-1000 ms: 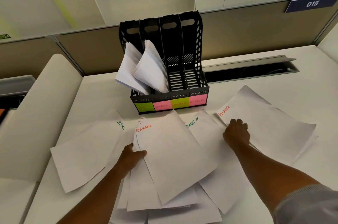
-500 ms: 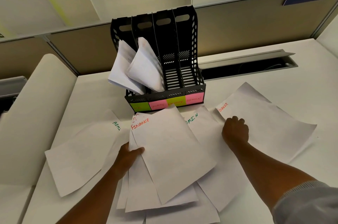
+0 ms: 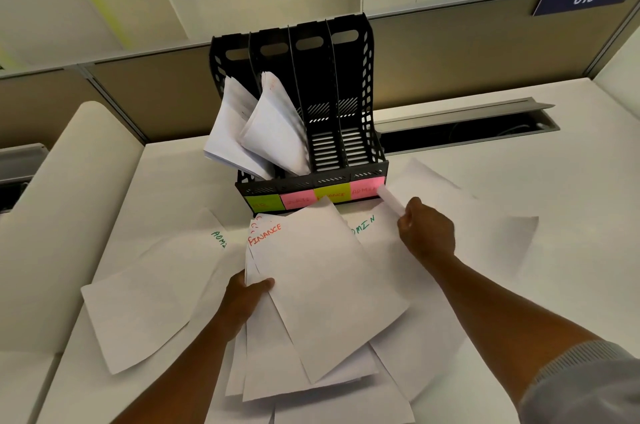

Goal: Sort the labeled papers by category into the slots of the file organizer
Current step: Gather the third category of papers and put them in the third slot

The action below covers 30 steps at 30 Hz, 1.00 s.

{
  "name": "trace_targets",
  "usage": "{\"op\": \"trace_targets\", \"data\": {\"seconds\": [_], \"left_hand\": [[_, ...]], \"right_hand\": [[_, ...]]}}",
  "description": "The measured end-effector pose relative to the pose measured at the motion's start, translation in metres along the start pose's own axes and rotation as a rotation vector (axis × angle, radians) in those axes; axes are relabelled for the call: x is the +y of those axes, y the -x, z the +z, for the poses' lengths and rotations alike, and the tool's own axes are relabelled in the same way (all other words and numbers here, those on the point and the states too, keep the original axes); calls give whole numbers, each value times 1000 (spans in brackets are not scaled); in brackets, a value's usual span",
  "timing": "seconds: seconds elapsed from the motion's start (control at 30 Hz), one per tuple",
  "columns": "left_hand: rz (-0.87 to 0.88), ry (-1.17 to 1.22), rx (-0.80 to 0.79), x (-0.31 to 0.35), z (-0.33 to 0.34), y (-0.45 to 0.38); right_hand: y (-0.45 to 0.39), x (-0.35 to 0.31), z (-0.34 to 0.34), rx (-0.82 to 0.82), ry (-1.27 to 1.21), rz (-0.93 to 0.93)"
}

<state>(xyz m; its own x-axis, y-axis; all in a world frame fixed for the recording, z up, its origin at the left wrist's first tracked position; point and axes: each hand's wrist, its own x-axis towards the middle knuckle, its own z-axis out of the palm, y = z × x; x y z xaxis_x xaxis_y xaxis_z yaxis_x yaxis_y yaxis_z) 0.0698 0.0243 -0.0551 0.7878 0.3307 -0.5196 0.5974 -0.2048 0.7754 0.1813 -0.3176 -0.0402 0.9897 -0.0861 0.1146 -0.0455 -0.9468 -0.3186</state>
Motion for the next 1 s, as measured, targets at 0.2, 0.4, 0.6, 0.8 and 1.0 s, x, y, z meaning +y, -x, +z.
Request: {"op": "trace_targets", "data": {"seconds": [0.2, 0.4, 0.6, 0.8, 1.0], "left_hand": [[-2, 14, -13, 0, 3, 2], [-2, 7, 5, -3, -4, 5], [-23, 4, 24, -7, -12, 7], [-30, -2, 24, -8, -10, 6], [-28, -6, 21, -7, -8, 7]], "right_hand": [[11, -35, 2, -204, -306, -14], [24, -44, 14, -397, -365, 95], [33, -29, 23, -406, -311, 113], [40, -10, 25, -432, -17, -88], [36, -16, 21, -447, 105, -117]]}}
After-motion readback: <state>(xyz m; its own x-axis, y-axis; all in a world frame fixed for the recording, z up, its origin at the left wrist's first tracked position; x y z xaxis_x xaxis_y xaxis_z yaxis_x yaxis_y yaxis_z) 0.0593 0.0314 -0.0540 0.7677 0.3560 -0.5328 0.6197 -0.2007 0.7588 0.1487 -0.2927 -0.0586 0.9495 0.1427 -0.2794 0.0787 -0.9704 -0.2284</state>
